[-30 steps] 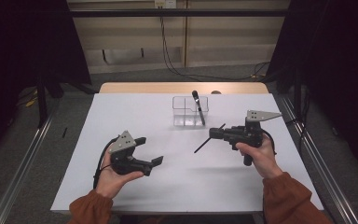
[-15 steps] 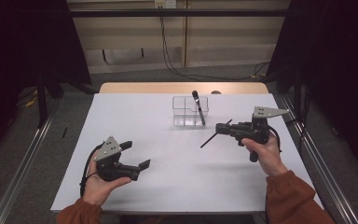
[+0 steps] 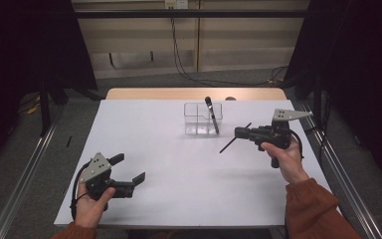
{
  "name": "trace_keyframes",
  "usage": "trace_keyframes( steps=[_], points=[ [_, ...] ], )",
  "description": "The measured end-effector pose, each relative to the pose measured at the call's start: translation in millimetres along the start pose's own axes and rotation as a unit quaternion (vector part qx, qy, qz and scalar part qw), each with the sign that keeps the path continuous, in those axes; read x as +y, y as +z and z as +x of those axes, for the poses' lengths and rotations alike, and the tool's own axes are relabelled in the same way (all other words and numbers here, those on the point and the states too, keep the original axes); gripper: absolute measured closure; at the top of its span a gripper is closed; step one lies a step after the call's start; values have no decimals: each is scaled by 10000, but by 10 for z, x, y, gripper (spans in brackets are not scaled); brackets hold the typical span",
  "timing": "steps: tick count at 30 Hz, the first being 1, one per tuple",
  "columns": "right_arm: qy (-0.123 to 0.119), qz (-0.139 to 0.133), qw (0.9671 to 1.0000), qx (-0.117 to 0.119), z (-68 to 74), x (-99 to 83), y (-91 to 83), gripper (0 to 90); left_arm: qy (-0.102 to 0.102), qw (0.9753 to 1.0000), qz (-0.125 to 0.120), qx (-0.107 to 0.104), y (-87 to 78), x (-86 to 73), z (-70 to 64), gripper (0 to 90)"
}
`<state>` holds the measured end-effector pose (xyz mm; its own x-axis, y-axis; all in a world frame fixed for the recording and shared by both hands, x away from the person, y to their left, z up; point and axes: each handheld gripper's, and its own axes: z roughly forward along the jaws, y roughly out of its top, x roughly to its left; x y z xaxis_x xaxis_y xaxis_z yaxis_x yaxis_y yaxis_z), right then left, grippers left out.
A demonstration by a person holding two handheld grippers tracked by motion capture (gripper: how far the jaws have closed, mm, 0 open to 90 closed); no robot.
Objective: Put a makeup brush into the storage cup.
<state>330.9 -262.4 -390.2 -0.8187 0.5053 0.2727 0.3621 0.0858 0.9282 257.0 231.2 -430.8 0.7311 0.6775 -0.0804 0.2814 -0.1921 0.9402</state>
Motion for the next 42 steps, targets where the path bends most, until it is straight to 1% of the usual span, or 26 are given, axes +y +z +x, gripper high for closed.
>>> trace_keyframes(
  steps=[1, 2, 3, 5, 7, 9, 11, 14, 18, 22, 28, 31, 35, 38, 42],
  points=[
    [-23, 22, 10000, -25, -7, 16, 2, 861, 6, 10000, -3, -26, -7, -7, 2, 19],
    [-38, 40, 10000, -41, -14, 28, 3, 861, 42, 10000, -14, -3, -16, -15, 7, 16],
    [-31, 29, 10000, -41, -24, 40, 7, 860, 31, 10000, -47, 21, -20, -32, 8, 16],
    [-60, 89, 9999, -94, -47, 66, 20, 860, 27, 10000, -13, 27, -18, -61, 15, 14],
    [-39, 82, 9999, -89, -66, 83, 29, 860, 29, 10000, 19, 53, -13, -96, 32, 15],
    [-58, 100, 9999, -120, -80, 96, 36, 861, -9, 10000, 15, 92, -16, -117, 47, 16],
    [-48, 86, 9999, -129, -101, 112, 42, 861, 38, 9999, -5, 110, -30, -115, 56, 15],
    [-56, 80, 9998, -159, -122, 132, 50, 861, -70, 9998, -84, 175, -38, -122, 48, 15],
    [-84, 121, 9997, -192, -159, 176, 63, 861, -134, 9996, -157, 217, -33, -135, 17, 16],
    [-130, 147, 9995, -245, -183, 251, 59, 861, -110, 9996, -193, 188, -21, -137, -3, 16],
    [-192, 229, 9989, -354, -231, 393, 53, 861, -91, 9996, -146, 218, -34, -139, 9, 16],
    [-197, 313, 9983, -453, -272, 443, 63, 861, -58, 9997, -127, 219, -39, -138, 16, 17],
    [-189, 399, 9977, -521, -325, 495, 82, 861, 6, 9997, -102, 214, -50, -130, 22, 19],
    [-200, 445, 9971, -586, -363, 544, 98, 861, -25, 9996, -120, 238, -57, -132, 26, 20],
    [-200, 469, 9963, -696, -421, 620, 122, 861, -6, 9996, -90, 261, -64, -135, 37, 20]
  ],
)
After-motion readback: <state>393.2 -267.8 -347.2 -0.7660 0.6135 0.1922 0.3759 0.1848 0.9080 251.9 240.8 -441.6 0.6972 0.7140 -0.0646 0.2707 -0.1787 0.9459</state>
